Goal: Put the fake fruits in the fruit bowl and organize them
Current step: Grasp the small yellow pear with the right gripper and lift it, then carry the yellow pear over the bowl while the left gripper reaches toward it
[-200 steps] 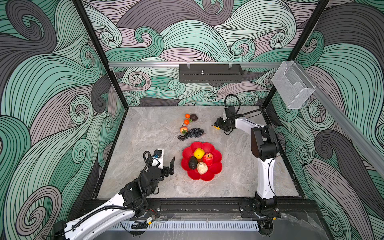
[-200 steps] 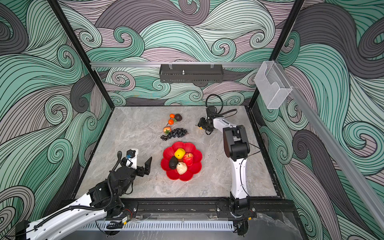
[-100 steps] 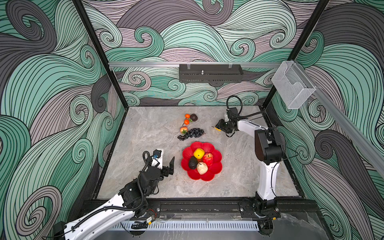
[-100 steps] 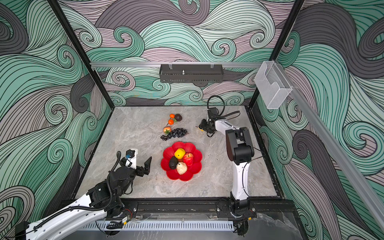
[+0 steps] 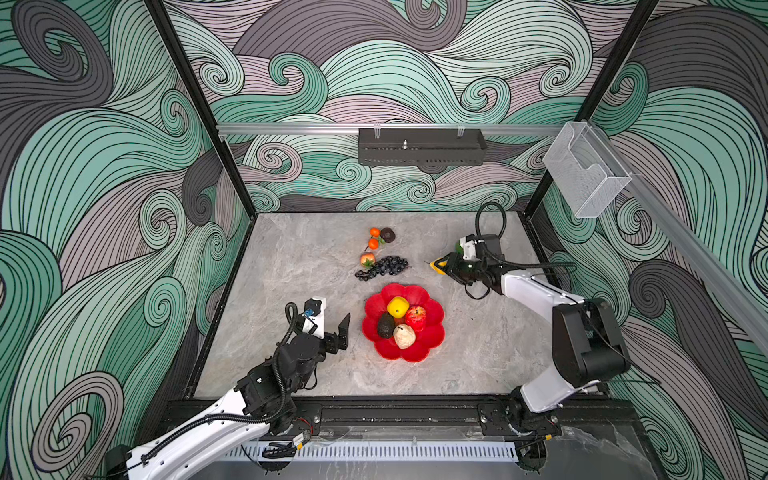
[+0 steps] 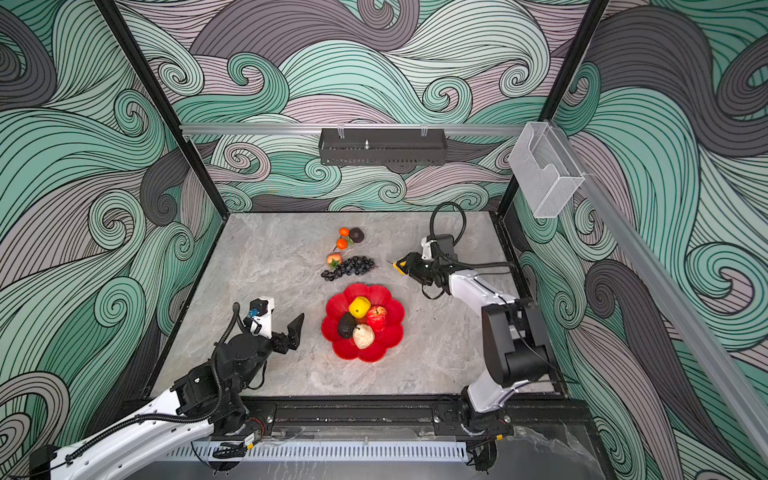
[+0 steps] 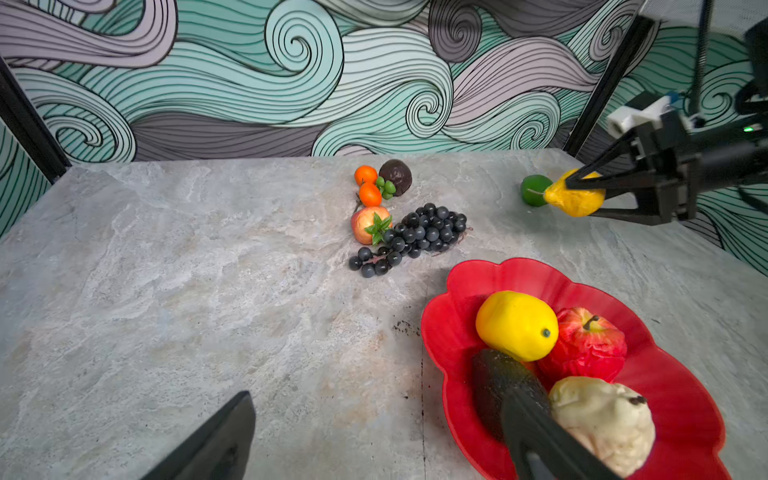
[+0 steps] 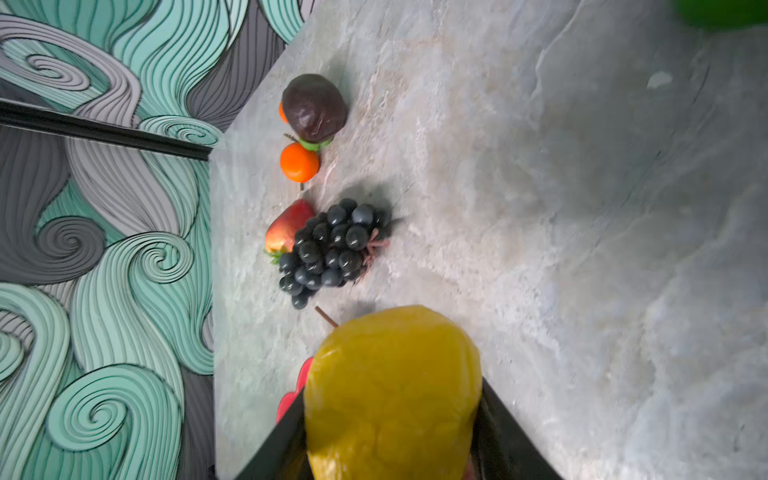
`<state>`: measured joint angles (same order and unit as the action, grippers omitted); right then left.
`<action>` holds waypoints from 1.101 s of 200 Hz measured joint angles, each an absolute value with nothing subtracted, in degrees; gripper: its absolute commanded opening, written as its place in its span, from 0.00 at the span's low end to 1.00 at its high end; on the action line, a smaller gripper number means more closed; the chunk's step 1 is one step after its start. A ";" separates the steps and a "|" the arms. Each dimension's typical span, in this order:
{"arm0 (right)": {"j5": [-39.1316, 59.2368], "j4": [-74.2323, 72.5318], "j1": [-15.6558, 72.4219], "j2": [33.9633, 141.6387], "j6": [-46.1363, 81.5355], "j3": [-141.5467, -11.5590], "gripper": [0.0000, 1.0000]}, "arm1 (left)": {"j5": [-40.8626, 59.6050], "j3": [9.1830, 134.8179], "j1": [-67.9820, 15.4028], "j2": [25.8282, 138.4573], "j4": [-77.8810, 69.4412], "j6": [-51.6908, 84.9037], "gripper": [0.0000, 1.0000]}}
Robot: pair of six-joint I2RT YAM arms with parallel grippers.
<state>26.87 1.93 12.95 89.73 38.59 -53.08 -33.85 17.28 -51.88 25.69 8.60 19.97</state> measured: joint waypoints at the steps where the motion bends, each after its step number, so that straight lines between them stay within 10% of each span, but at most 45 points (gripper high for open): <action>1: 26.98 1.80 12.99 89.47 38.72 -52.84 0.49 | -33.80 17.39 -51.88 25.91 8.62 20.21 0.92; 220: 14.87 -18.24 34.57 44.95 51.64 -20.69 0.52 | -3.84 49.93 -51.88 70.24 -0.43 52.97 0.53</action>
<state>14.87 -18.24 34.57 44.95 51.64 -20.69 -3.84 49.93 -51.88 70.24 -0.43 52.97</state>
